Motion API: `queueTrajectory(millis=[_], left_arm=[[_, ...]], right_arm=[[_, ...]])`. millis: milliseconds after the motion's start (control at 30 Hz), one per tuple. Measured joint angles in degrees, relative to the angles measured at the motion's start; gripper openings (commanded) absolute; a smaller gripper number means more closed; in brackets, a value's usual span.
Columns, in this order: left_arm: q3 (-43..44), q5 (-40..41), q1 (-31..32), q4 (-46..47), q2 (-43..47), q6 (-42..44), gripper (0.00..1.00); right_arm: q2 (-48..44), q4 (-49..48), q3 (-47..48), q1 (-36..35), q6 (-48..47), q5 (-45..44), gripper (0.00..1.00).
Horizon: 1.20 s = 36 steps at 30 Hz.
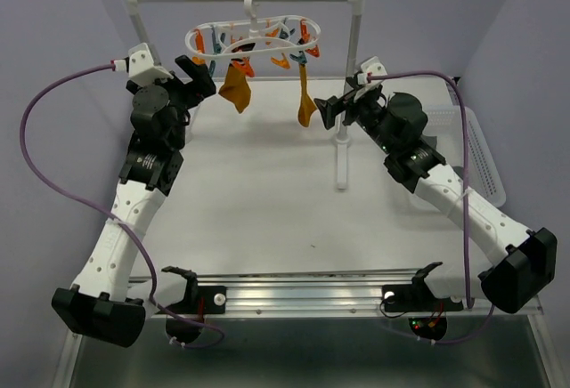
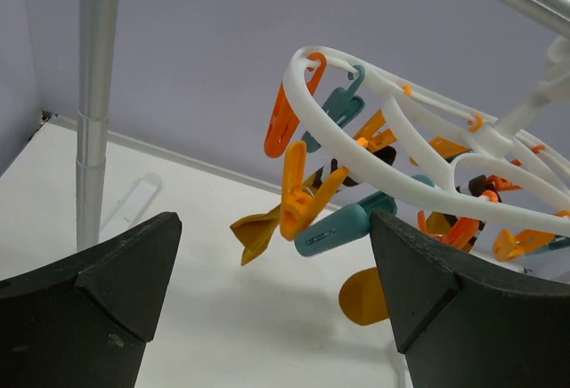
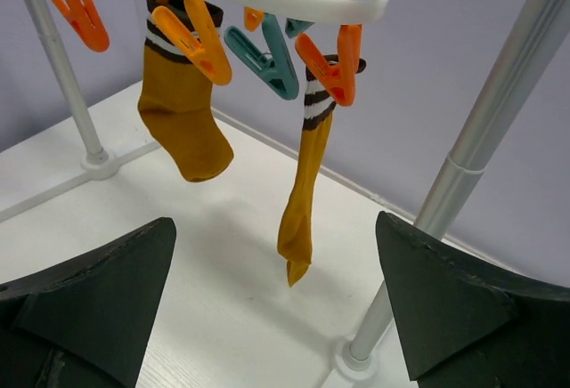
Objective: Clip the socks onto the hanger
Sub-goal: Rotate the hanger at the clothesline.
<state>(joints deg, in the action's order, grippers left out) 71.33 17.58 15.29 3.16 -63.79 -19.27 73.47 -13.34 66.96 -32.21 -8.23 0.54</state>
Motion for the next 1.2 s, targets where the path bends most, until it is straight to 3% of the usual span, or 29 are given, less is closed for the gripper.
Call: queueTrajectory(millis=[300, 567, 867, 1200], left_arm=[[-3.6, -3.8, 0.0, 0.0, 2.8, 1.0, 0.99], [-3.7, -4.7, 0.0, 0.4, -0.7, 2.6, 0.99], [-3.4, -11.6, 0.0, 0.9, -2.9, 8.4, 0.99], [-3.3, -12.7, 0.0, 2.6, -3.0, 10.1, 0.99]], right_arm=[[0.1, 0.2, -0.2, 0.0, -0.5, 1.1, 1.0], [7.7, 2.4, 5.1, 0.0, 0.2, 3.6, 1.0], [9.1, 4.5, 5.9, 0.0, 0.8, 2.9, 1.0], [9.1, 6.1, 5.9, 0.0, 0.9, -0.1, 1.0]])
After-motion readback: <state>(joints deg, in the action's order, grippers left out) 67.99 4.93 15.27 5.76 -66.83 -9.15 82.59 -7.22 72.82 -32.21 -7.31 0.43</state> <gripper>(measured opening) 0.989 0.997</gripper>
